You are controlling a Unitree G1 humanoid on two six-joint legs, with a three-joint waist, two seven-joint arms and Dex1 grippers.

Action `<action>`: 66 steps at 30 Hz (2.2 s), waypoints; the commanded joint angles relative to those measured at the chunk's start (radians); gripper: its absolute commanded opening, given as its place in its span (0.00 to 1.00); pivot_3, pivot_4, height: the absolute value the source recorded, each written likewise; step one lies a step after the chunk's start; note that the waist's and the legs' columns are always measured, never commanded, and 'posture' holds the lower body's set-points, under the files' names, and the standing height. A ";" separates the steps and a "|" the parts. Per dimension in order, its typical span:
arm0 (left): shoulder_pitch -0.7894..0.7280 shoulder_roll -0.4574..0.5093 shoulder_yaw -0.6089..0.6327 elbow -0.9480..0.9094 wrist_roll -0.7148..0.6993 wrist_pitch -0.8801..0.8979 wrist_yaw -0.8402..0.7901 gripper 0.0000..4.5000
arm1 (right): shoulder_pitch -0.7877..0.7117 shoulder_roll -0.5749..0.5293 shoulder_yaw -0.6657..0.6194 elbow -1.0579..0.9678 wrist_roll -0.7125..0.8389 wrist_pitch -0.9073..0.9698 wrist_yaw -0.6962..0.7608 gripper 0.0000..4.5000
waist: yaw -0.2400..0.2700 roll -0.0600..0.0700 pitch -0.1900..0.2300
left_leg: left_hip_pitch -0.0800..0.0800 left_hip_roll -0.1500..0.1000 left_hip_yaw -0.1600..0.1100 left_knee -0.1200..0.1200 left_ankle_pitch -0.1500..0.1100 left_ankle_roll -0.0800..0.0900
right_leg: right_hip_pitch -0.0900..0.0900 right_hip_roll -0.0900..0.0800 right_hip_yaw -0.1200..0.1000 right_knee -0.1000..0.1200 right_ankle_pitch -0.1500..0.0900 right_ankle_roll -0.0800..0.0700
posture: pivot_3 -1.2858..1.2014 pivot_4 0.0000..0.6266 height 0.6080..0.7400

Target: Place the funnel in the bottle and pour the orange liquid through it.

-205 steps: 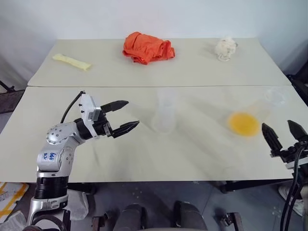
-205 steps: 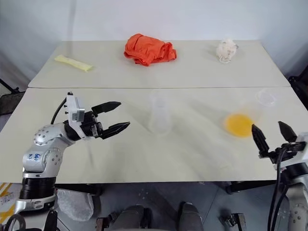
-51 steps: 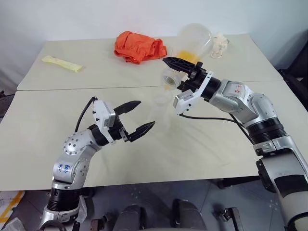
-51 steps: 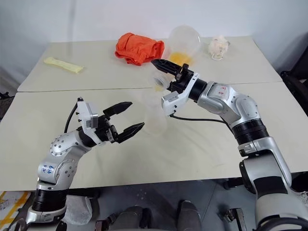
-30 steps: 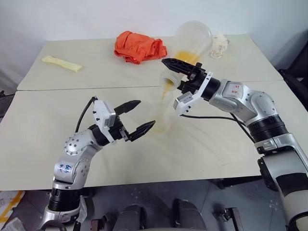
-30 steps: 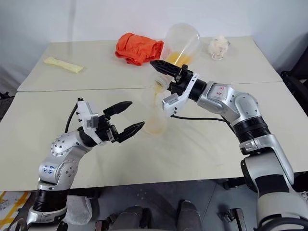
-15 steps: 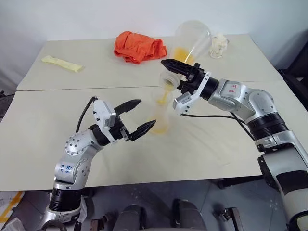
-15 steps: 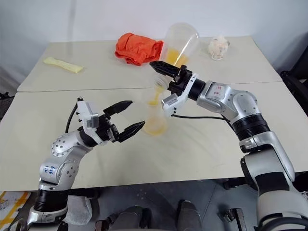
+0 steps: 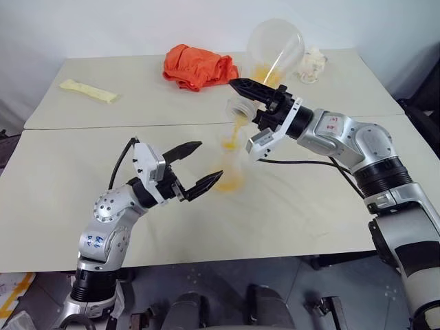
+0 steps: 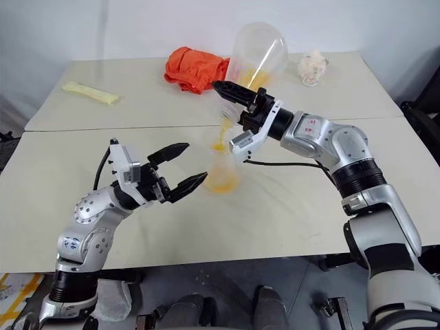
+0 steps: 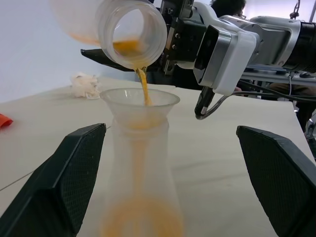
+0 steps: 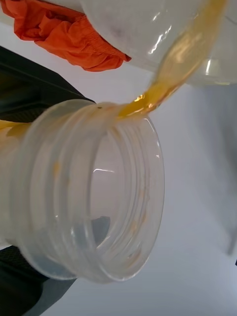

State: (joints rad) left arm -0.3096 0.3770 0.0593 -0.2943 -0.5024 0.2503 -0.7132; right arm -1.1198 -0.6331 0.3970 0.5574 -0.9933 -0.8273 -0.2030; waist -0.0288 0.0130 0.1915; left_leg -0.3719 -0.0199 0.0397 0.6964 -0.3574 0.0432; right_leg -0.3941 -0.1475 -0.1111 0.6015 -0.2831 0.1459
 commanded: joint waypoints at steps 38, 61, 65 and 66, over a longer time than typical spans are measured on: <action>-0.017 -0.016 -0.001 -0.007 0.008 -0.030 0.015 1.00 | -0.070 -0.038 0.043 0.013 -0.065 -0.001 -0.168 0.55 | 0.000 0.000 0.000 | 0.000 0.000 0.000 0.000 0.000 0.000 | 0.000 0.000 0.000 0.000 0.000 0.000 | 0.52 0.24 1.00; -0.021 -0.028 0.001 -0.004 0.016 -0.038 0.020 1.00 | -0.092 -0.039 0.058 0.028 -0.113 0.012 -0.266 0.55 | 0.000 0.000 0.000 | 0.000 0.000 0.000 -0.001 0.000 0.000 | 0.000 0.000 0.000 -0.001 0.000 0.000 | 0.52 0.24 1.00; -0.019 -0.030 0.001 -0.004 0.015 -0.041 0.022 1.00 | -0.091 -0.035 0.056 0.035 -0.106 0.014 -0.262 0.55 | 0.000 0.000 0.000 | 0.000 0.000 0.000 -0.001 0.000 0.000 | 0.000 0.000 0.000 -0.001 0.000 0.000 | 0.52 0.24 1.00; -0.019 -0.030 0.001 -0.004 0.014 -0.041 0.023 1.00 | -0.089 -0.033 0.055 0.042 -0.092 0.006 -0.249 0.55 | 0.000 0.000 0.000 | 0.000 0.000 0.000 -0.001 0.000 0.000 | 0.000 0.000 0.000 -0.001 0.000 0.000 | 0.52 0.24 1.00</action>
State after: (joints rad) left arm -0.3168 0.3515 0.0581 -0.2729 -0.4864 0.2357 -0.6918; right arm -1.1753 -0.6551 0.4655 0.6001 -1.1167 -0.8252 -0.4488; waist -0.0288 0.0129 0.1915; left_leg -0.3720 -0.0198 0.0398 0.6954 -0.3572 0.0428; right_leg -0.3941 -0.1472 -0.1110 0.6008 -0.2832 0.1459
